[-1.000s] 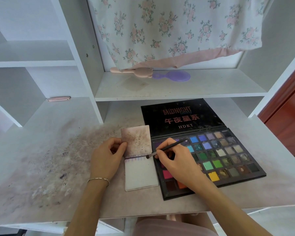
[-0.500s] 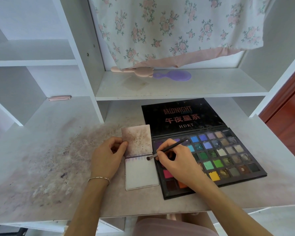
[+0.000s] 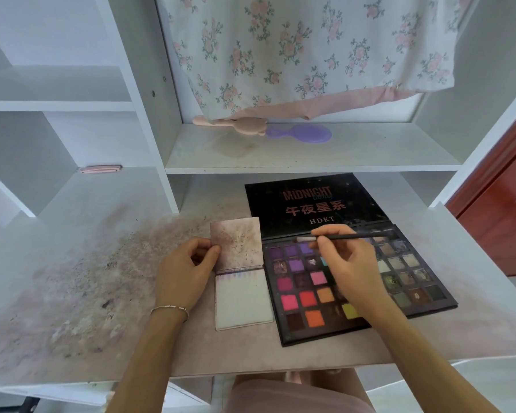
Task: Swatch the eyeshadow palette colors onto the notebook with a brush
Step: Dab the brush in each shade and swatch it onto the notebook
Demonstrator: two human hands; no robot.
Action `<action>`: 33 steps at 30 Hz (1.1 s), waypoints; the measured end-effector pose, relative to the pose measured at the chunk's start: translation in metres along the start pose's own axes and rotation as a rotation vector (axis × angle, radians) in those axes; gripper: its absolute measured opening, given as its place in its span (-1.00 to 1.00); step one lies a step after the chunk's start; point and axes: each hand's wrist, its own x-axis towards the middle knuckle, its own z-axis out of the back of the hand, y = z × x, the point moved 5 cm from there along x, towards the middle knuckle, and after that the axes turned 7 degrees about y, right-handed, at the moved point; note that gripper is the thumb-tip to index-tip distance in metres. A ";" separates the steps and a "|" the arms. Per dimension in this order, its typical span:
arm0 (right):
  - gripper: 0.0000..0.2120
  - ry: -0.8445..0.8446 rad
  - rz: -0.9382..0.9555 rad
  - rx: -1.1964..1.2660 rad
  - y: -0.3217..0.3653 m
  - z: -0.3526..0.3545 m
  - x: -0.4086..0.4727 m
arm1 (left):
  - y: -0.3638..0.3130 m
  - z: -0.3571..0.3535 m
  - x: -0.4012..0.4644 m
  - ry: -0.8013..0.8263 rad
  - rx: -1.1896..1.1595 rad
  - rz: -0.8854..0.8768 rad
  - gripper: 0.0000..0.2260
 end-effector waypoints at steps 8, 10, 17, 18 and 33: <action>-0.86 -0.236 -0.113 -0.074 -0.029 0.072 -0.004 | -0.001 0.000 0.000 0.005 0.027 -0.004 -0.97; -0.88 -0.311 -0.122 -0.136 -0.036 0.089 -0.004 | 0.000 0.000 0.001 0.000 0.018 0.004 -0.97; -0.86 -0.504 -0.212 -0.359 -0.053 0.129 0.000 | 0.000 -0.001 0.000 -0.034 0.025 -0.002 -0.96; -0.86 -0.501 -0.222 -0.372 -0.055 0.131 0.001 | -0.001 -0.001 0.000 -0.039 0.027 -0.006 -0.94; -0.88 -0.380 -0.218 -0.547 -0.056 0.125 0.006 | 0.001 -0.002 -0.001 -0.060 0.014 -0.003 -0.94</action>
